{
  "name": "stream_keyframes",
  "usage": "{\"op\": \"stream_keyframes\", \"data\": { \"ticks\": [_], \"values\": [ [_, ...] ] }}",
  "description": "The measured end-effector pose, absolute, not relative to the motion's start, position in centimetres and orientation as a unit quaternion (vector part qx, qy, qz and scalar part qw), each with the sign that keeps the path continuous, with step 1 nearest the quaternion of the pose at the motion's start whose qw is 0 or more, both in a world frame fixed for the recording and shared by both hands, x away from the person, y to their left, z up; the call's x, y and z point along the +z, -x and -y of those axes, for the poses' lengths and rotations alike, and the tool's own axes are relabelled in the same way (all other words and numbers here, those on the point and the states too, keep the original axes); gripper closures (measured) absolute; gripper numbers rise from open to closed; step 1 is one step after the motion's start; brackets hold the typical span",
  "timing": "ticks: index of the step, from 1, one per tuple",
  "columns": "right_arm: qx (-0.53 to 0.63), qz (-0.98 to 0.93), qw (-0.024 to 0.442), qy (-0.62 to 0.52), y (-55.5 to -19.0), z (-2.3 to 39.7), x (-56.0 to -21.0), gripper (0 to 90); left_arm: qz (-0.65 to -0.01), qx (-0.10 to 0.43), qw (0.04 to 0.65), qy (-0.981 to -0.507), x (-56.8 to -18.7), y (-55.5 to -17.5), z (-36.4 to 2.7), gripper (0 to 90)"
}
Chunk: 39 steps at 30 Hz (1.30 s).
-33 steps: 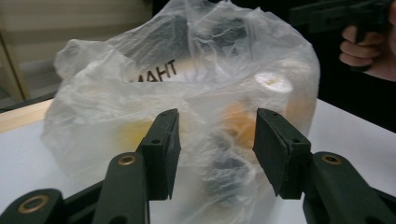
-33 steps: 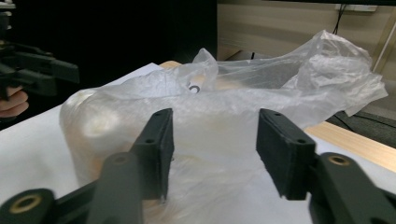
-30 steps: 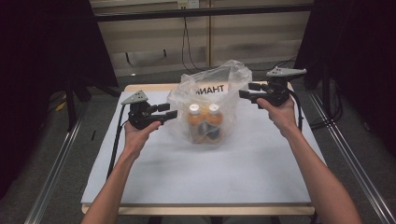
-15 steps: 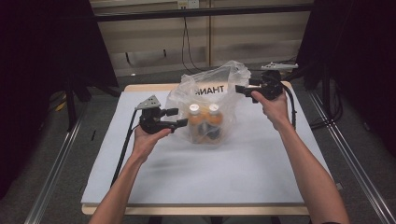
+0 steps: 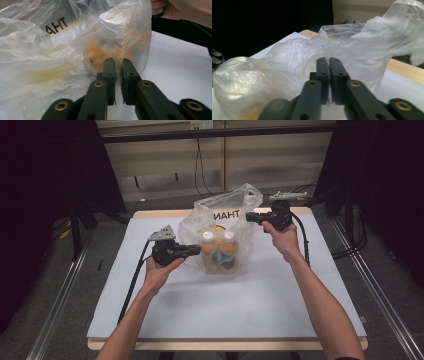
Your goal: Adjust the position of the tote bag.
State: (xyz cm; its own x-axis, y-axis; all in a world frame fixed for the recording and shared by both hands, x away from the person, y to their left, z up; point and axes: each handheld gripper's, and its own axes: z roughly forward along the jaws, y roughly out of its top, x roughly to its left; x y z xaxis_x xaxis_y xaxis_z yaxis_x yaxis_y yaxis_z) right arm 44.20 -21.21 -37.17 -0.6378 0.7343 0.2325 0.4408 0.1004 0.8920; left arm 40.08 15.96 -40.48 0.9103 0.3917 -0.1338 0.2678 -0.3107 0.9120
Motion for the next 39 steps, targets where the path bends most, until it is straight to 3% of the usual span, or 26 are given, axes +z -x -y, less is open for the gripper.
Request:
{"op": "stream_keyframes", "data": {
  "ticks": [17,39],
  "values": [
    [0.566,-0.733,0.137,-0.352,-40.5,20.7,-35.6,90.0,-0.204,0.041,0.547,-0.811,-41.3,-38.0,-18.1,90.0],
    [0.578,-0.743,0.119,-0.315,-34.7,22.2,-37.1,90.0,-0.185,0.032,0.509,-0.84,-42.5,-35.4,-18.5,90.0]
  ]
}}
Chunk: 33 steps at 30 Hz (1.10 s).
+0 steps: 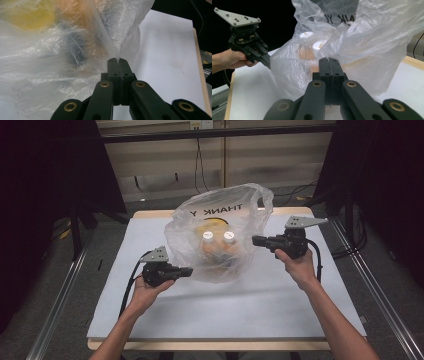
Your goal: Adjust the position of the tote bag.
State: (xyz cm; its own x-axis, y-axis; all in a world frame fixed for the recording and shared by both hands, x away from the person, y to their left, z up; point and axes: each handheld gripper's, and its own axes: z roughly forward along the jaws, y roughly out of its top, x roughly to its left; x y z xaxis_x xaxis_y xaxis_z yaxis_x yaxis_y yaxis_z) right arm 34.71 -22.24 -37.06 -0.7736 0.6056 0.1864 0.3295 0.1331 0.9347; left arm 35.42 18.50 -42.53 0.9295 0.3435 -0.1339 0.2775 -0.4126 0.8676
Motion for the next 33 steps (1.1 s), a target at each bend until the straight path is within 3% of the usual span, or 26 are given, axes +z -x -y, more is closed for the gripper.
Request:
{"op": "stream_keyframes", "data": {
  "ticks": [33],
  "values": [
    [0.507,-0.8,0.054,-0.317,-29.6,21.4,-44.6,90.0,-0.208,-0.002,0.417,-0.885,-48.3,-35.2,-17.3,90.0]
  ]
}}
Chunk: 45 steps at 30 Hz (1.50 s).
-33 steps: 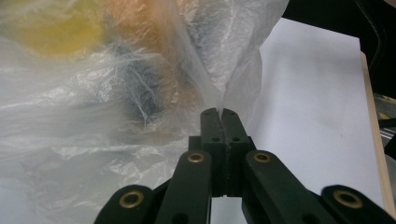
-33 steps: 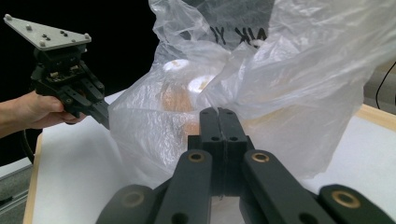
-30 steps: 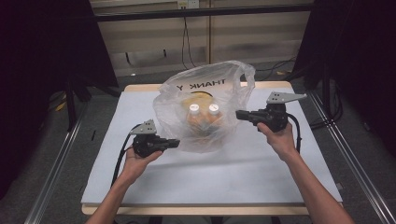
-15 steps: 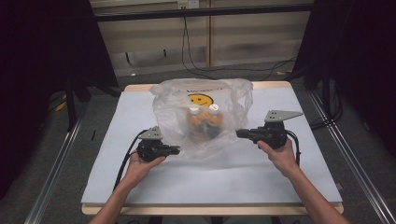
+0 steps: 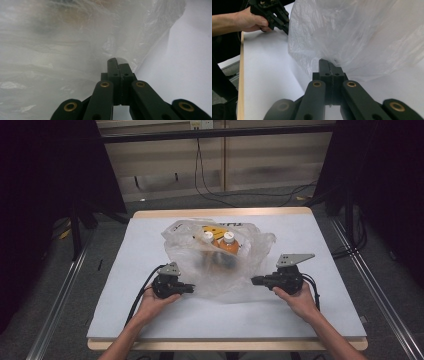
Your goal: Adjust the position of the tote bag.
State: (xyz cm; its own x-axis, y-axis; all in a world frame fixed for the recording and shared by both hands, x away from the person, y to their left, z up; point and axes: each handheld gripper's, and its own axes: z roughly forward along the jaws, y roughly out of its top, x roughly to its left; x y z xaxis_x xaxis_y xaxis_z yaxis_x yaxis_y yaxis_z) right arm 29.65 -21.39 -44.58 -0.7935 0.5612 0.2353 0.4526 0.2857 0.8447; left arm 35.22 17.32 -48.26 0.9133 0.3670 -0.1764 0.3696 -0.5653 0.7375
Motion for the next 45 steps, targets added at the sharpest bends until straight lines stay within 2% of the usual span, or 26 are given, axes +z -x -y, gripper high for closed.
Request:
{"op": "stream_keyframes", "data": {
  "ticks": [11,14,16,19,22,24,28,29,33,39,45],
  "values": [
    [0.49,-0.809,0.052,-0.319,-29.4,21.1,-45.8,90.0,-0.209,-0.007,0.425,-0.881,-48.6,-34.9,-17.4,90.0],
    [0.499,-0.804,0.056,-0.319,-29.3,21.2,-45.5,85.2,-0.205,-0.003,0.434,-0.877,-48.3,-34.5,-17.4,87.7],
    [0.504,-0.8,0.059,-0.319,-29.2,21.3,-45.3,78.4,-0.203,-0.003,0.44,-0.875,-48.0,-34.4,-17.4,84.5],
    [0.516,-0.792,0.064,-0.32,-29.0,21.5,-44.9,72.6,-0.201,0.004,0.45,-0.87,-47.6,-34.0,-17.4,77.8],
    [0.527,-0.785,0.063,-0.32,-28.9,21.7,-44.6,62.5,-0.205,0.01,0.467,-0.86,-46.8,-33.6,-17.8,70.2],
    [0.533,-0.778,0.065,-0.325,-28.7,21.8,-44.3,52.2,-0.206,0.015,0.477,-0.854,-46.4,-33.4,-18.1,67.9],
    [0.538,-0.772,0.072,-0.33,-28.5,21.8,-43.8,45.1,-0.208,0.019,0.484,-0.85,-45.9,-33.2,-18.5,58.9],
    [0.542,-0.767,0.075,-0.336,-28.2,22.0,-43.6,40.6,-0.212,0.017,0.49,-0.846,-45.8,-33.1,-18.6,57.1],
    [0.545,-0.762,0.088,-0.339,-27.5,22.5,-43.1,35.5,-0.22,0.025,0.492,-0.842,-45.2,-32.6,-19.3,49.7],
    [0.549,-0.752,0.105,-0.349,-26.4,24.0,-42.1,30.5,-0.227,0.041,0.508,-0.83,-44.1,-31.3,-20.8,43.9],
    [0.559,-0.736,0.13,-0.357,-25.9,25.8,-40.7,28.0,-0.243,0.062,0.541,-0.803,-42.3,-31.6,-22.2,43.4]
  ]
}}
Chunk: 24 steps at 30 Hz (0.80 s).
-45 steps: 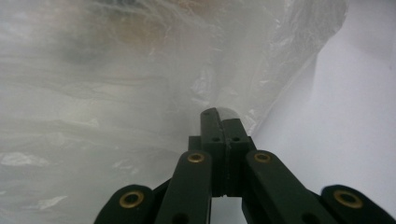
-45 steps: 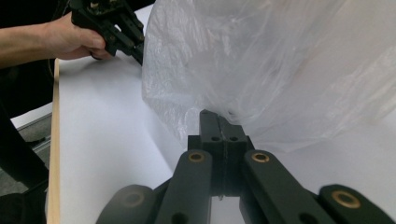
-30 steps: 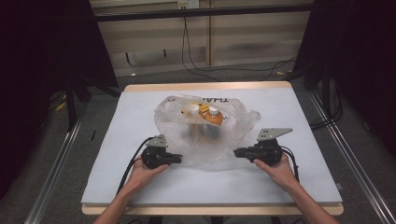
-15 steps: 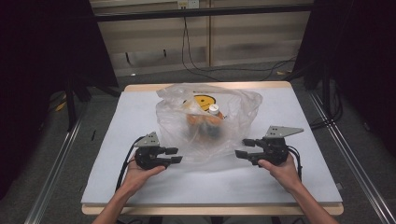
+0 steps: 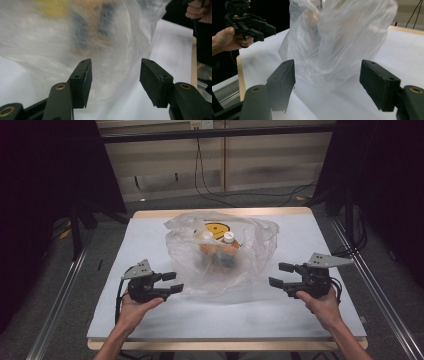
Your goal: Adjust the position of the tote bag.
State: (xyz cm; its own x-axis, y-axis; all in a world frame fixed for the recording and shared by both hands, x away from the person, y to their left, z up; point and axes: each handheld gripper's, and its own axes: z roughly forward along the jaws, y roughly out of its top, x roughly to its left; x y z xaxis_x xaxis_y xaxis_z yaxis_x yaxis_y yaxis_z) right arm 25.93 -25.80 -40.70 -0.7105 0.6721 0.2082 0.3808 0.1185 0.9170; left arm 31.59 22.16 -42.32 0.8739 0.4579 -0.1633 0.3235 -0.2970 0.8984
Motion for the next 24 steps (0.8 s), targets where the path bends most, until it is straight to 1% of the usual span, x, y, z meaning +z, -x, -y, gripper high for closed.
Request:
{"op": "stream_keyframes", "data": {
  "ticks": [5,6,7,10,11,12,13,15,20,23,24],
  "values": [
    [0.563,-0.732,0.146,-0.354,-26.3,26.3,-39.0,24.0,-0.247,0.08,0.559,-0.787,-40.7,-32.1,-22.3,43.7],
    [0.566,-0.73,0.152,-0.351,-26.7,26.4,-38.0,21.9,-0.249,0.088,0.571,-0.778,-39.7,-32.4,-22.2,43.7],
    [0.567,-0.728,0.155,-0.351,-27.0,26.4,-37.5,20.4,-0.249,0.088,0.571,-0.778,-39.7,-32.4,-22.2,43.7],
    [0.575,-0.724,0.164,-0.344,-28.1,26.4,-36.1,17.8,-0.243,0.104,0.59,-0.763,-37.9,-33.4,-21.9,43.7],
    [0.575,-0.724,0.164,-0.344,-28.1,26.4,-36.1,17.8,-0.243,0.104,0.59,-0.763,-37.9,-33.4,-21.9,43.7],
    [0.574,-0.725,0.169,-0.34,-28.7,26.1,-35.2,16.4,-0.241,0.117,0.591,-0.761,-36.9,-33.9,-21.7,43.7],
    [0.574,-0.725,0.169,-0.34,-28.7,26.1,-35.2,16.4,-0.241,0.117,0.591,-0.761,-36.9,-33.9,-21.7,43.7],
    [0.575,-0.725,0.182,-0.334,-29.6,25.6,-34.1,14.5,-0.239,0.125,0.597,-0.755,-35.7,-34.7,-21.5,43.6],
    [0.582,-0.722,0.18,-0.327,-31.7,24.6,-32.7,13.1,-0.249,0.137,0.609,-0.741,-34.3,-35.9,-21.7,43.2],
    [0.577,-0.725,0.183,-0.327,-32.5,24.1,-32.3,12.2,-0.249,0.136,0.609,-0.74,-34.0,-36.5,-21.8,39.3],
    [0.579,-0.728,0.179,-0.321,-33.3,23.6,-31.9,12.0,-0.252,0.14,0.609,-0.739,-33.9,-36.7,-21.8,39.0]
  ]
}}
